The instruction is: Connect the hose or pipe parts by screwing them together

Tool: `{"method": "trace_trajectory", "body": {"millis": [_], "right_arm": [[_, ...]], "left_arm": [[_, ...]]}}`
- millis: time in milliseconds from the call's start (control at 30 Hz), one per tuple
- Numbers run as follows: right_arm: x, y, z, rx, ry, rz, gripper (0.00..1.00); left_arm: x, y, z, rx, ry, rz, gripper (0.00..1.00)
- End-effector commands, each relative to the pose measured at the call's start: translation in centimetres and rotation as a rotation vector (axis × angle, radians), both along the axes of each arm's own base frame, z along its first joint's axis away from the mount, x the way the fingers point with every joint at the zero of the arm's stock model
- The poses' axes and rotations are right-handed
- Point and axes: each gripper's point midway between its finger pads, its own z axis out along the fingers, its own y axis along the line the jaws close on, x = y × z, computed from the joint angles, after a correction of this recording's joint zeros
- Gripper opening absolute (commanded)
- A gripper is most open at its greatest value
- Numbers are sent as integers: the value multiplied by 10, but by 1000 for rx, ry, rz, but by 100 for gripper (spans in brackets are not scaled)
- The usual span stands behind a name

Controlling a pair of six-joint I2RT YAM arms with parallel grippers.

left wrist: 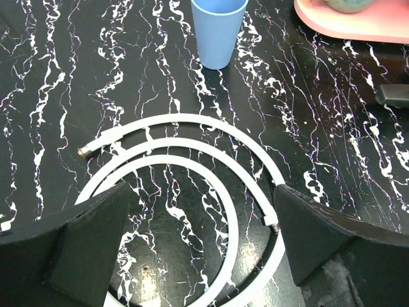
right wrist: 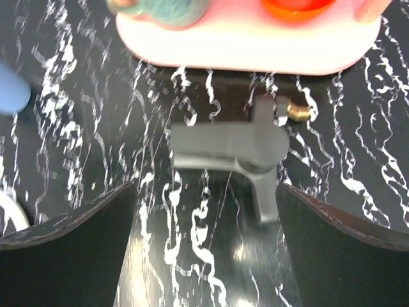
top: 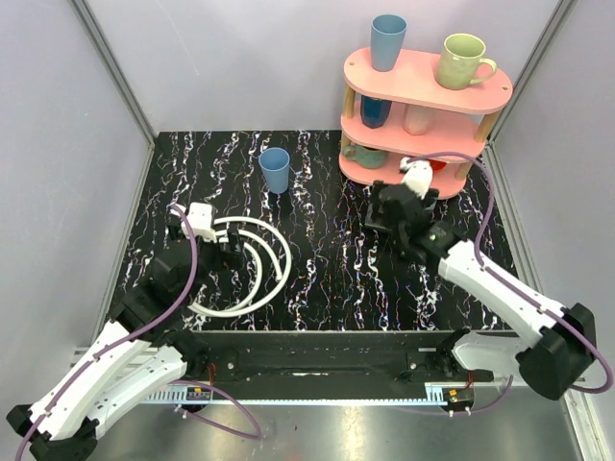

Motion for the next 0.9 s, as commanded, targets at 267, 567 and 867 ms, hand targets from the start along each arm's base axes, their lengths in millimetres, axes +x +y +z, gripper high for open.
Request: {"method": "trace_trajectory", "body": {"millis": [267,567,867], "right_arm": [[92,-40,-32,161,158,-58,100],[86,4,-34,287,217,171,97],[59,97,-38,381,215,359,93]], "left_arm": [[-1,8,30,-62,-78,38,99],[1,16,29,-42,-77,85,99],[1,41,38,-44,-119,195,99]]}}
